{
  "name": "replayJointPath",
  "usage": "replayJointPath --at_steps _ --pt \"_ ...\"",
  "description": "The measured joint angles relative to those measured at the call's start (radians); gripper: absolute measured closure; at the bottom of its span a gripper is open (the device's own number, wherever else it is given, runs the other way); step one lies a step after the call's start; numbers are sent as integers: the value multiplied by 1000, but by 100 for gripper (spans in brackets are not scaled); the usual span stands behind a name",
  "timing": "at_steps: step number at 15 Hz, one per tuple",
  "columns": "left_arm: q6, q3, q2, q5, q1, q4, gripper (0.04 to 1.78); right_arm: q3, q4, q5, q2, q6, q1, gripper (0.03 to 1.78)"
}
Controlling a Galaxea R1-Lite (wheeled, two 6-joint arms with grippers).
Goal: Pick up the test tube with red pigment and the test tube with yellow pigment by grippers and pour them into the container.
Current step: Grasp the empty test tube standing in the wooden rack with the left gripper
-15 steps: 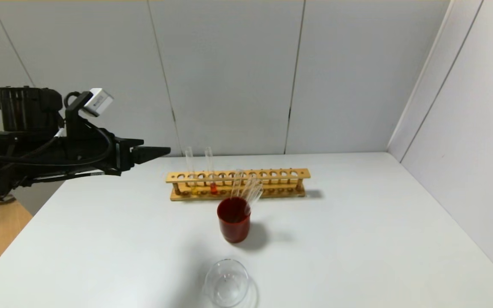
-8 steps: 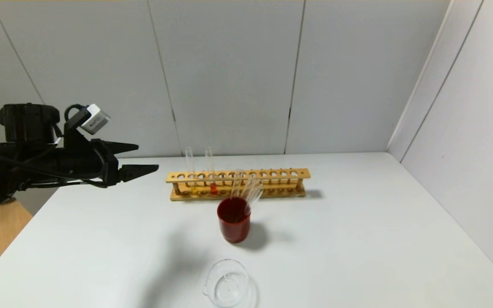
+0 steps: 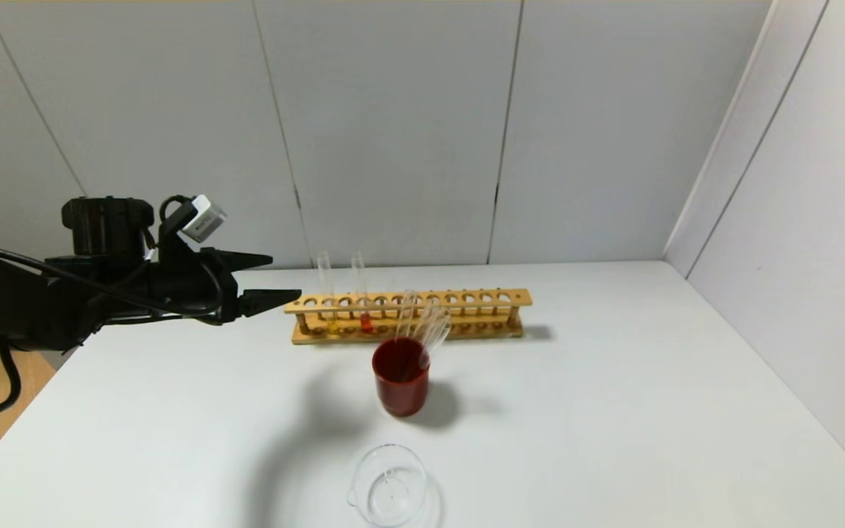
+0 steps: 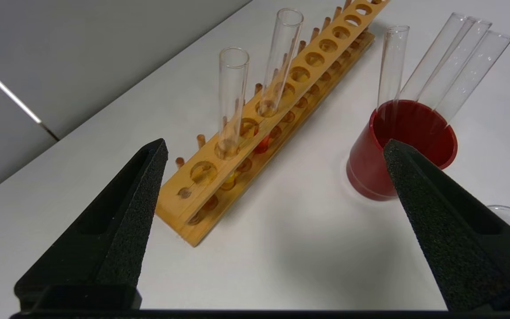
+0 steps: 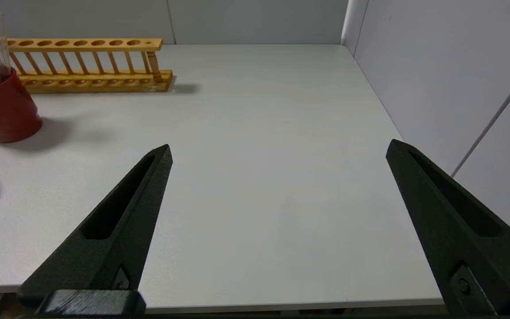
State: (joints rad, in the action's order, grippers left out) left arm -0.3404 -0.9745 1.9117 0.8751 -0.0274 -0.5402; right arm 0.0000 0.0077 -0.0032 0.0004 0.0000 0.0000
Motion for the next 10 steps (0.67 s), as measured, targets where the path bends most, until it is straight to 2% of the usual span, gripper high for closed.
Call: replayJointPath --at_steps 3,6,10 --pt "12 -5 39 40 22 -24 10 0 0 0 0 0 0 11" --pt "52 -14 63 42 33 -45 10 0 0 0 0 0 0 11" --pt "79 -22 114 42 40 -163 10 0 0 0 0 0 0 11"
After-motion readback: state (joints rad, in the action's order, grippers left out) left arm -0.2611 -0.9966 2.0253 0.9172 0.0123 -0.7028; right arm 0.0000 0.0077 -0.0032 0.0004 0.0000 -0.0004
